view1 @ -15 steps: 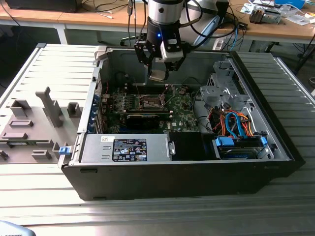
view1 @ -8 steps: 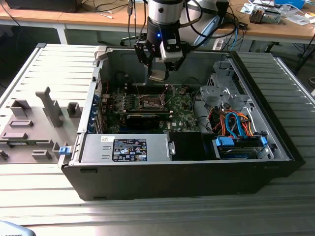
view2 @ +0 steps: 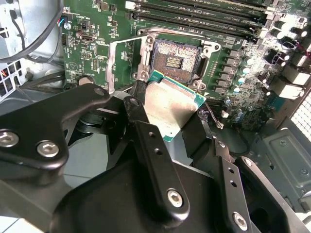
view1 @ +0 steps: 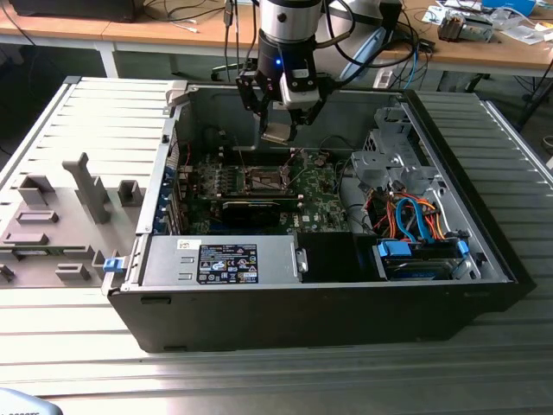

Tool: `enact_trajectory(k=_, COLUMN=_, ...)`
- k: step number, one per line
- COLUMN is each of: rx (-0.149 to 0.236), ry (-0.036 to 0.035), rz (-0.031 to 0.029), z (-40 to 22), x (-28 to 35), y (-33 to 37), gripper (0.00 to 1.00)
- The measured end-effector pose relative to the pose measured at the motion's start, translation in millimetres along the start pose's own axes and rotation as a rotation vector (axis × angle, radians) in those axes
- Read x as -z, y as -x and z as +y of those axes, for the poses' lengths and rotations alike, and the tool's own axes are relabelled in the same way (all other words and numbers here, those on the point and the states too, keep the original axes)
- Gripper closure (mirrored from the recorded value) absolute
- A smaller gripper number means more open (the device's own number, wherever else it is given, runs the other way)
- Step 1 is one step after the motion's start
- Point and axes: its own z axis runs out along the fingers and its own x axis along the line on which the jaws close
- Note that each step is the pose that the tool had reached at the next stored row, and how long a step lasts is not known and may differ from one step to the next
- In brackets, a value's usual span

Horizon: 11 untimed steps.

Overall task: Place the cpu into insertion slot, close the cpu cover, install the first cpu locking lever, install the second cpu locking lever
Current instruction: 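Place the cpu into insertion slot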

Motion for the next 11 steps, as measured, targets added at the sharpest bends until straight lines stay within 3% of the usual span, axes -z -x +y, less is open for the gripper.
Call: enact_trajectory(k=11, rx=-0.024, ry=0.0005, rz=-0.0021, z=0.0, x=0.0, y=0.0, gripper=0.46)
